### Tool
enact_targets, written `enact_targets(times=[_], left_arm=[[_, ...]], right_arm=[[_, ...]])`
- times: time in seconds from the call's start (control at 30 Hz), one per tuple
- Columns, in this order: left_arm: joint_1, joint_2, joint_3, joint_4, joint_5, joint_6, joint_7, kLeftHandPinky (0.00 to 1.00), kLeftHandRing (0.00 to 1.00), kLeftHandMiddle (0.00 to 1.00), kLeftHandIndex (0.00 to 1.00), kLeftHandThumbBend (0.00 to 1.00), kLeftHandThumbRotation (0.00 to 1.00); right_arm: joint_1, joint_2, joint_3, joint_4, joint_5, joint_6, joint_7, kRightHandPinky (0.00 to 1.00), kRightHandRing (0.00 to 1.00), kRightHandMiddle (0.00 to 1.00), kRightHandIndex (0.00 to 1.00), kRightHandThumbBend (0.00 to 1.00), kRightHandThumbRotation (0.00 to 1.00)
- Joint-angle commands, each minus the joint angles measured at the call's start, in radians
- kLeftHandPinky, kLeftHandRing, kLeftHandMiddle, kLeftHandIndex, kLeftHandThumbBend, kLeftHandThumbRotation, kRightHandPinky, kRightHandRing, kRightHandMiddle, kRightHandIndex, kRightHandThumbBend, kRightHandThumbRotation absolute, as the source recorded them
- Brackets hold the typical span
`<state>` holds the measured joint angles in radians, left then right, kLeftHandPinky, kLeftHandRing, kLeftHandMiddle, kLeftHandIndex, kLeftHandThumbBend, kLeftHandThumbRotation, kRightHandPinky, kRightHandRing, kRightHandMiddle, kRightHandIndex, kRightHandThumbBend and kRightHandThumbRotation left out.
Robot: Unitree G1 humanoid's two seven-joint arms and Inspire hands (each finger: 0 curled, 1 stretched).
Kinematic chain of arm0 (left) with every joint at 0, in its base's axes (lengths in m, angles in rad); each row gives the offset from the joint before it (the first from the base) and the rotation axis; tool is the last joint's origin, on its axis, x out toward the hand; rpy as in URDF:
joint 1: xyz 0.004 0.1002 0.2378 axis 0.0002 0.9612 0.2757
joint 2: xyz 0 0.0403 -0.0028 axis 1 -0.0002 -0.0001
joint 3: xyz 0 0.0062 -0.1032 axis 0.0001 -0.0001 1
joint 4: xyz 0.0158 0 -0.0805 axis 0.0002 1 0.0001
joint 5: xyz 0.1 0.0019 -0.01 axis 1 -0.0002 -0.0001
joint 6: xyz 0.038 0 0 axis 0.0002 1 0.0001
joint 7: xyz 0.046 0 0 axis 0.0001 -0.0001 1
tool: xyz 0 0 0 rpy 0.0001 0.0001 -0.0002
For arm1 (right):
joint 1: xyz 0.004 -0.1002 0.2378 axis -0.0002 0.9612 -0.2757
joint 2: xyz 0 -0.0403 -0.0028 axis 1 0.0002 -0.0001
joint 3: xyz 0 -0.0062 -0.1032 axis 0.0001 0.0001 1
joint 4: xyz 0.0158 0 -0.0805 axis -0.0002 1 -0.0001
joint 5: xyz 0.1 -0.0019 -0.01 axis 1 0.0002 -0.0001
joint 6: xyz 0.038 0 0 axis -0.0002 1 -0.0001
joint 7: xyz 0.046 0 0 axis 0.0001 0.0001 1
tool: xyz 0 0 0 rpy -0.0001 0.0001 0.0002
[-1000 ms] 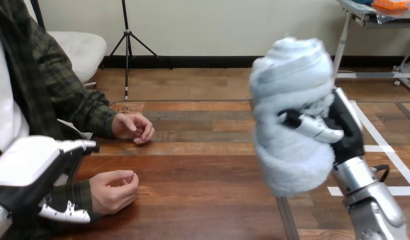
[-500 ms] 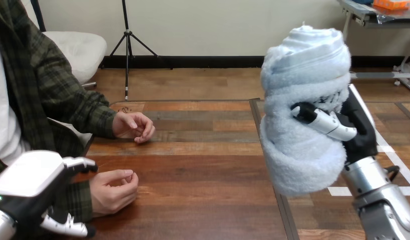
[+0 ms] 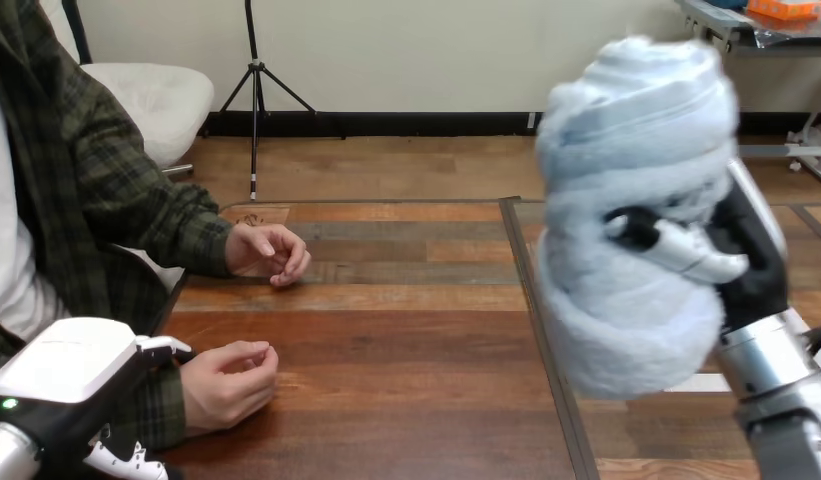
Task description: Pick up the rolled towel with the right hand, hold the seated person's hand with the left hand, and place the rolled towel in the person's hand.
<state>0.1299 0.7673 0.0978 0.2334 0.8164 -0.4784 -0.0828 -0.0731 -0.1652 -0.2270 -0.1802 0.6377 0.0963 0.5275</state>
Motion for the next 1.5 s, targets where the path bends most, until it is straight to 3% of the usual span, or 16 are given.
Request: enact_targets(times=[0.0,0.07,0.3,0.77,1.27,1.47], left_arm=[[-0.084,0.072,-0.043,0.034,0.027,0.005,0.017,0.65,0.69,0.72,0.74,1.0,0.28],[-0.084,0.075,-0.049,0.038,0.025,0.013,0.01,0.64,0.68,0.72,0.74,1.0,0.26],[-0.101,0.086,-0.084,0.096,0.048,0.007,0.069,0.58,0.62,0.68,0.71,1.0,0.19],[-0.119,0.102,-0.14,0.152,0.047,0.016,0.134,0.47,0.52,0.59,0.62,0.99,0.09],[-0.14,0.1,-0.188,0.222,0.051,0.002,0.252,0.4,0.45,0.51,0.54,0.95,0.01],[-0.135,0.102,-0.189,0.205,0.028,0.009,0.239,0.39,0.43,0.49,0.52,0.92,0.0]], right_arm=[[-0.06,-0.03,-0.033,-0.144,0.087,0.006,0.006,0.07,0.13,0.21,0.25,0.73,0.0],[-0.058,-0.034,-0.036,-0.151,0.103,0.013,0.009,0.07,0.13,0.22,0.25,0.73,0.0],[-0.04,-0.045,-0.048,-0.198,0.16,0.037,-0.001,0.07,0.13,0.23,0.26,0.72,0.0],[-0.008,-0.066,-0.073,-0.265,0.223,0.054,-0.022,0.04,0.12,0.22,0.27,0.76,0.0],[-0.001,-0.083,-0.091,-0.273,0.274,0.04,0.017,0.02,0.09,0.21,0.25,0.76,0.0],[0.003,-0.096,-0.096,-0.272,0.292,0.041,0.029,0.01,0.09,0.2,0.24,0.78,0.0]])
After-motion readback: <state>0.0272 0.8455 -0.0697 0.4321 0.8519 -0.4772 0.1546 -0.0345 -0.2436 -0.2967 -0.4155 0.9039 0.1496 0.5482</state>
